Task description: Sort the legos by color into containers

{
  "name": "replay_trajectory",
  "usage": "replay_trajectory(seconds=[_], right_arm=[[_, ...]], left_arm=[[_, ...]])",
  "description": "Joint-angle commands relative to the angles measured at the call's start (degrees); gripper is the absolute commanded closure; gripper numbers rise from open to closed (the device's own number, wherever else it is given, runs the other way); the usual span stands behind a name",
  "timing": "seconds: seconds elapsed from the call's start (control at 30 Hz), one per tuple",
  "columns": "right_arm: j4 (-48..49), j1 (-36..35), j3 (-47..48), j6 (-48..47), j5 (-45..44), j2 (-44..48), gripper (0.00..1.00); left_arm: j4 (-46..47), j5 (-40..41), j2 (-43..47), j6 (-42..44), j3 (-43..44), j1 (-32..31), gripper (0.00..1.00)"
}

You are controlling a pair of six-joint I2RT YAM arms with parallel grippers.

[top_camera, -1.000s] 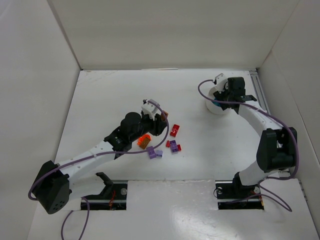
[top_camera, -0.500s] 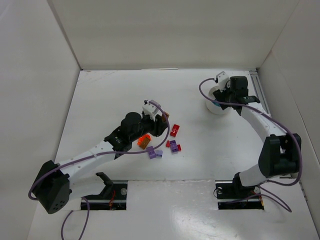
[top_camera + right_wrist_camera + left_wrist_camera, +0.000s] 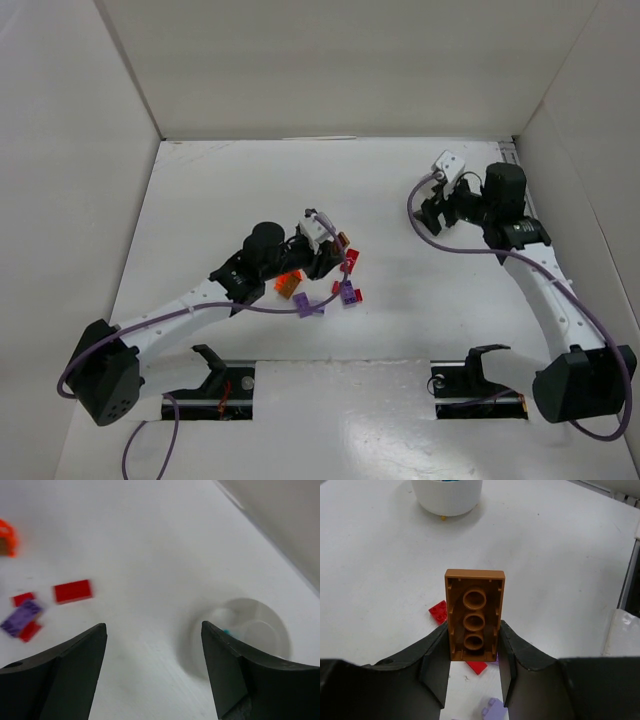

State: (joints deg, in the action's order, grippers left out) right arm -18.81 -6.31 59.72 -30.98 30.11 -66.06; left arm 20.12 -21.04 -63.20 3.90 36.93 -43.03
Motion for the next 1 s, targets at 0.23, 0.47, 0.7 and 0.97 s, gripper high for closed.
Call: replay_trajectory(seconds=[0.23, 0.47, 0.7, 0.97], right_arm=[[9.67, -14.34, -3.03, 20.77, 21.59, 4.27, 0.19], [9.67, -19.88, -2.33, 30.97, 7.36, 4.37, 0.22], [14.59, -23.93, -1.64, 36.69, -0.73, 1.46, 0.30], [16.34, -25.86, -1.10, 38.45, -5.32, -1.34, 0.35]], left_arm=[[-1.49, 3.63, -6.40, 7.70, 8.50, 0.31, 0.86], [-0.53, 8.73, -9.13, 6.91, 9.65, -1.44, 0.90], [2.12, 8.12, -7.38, 6.38, 8.51, -2.06, 0.90], [2.64, 7.59, -6.32, 5.15, 7.90, -2.06, 0.90]])
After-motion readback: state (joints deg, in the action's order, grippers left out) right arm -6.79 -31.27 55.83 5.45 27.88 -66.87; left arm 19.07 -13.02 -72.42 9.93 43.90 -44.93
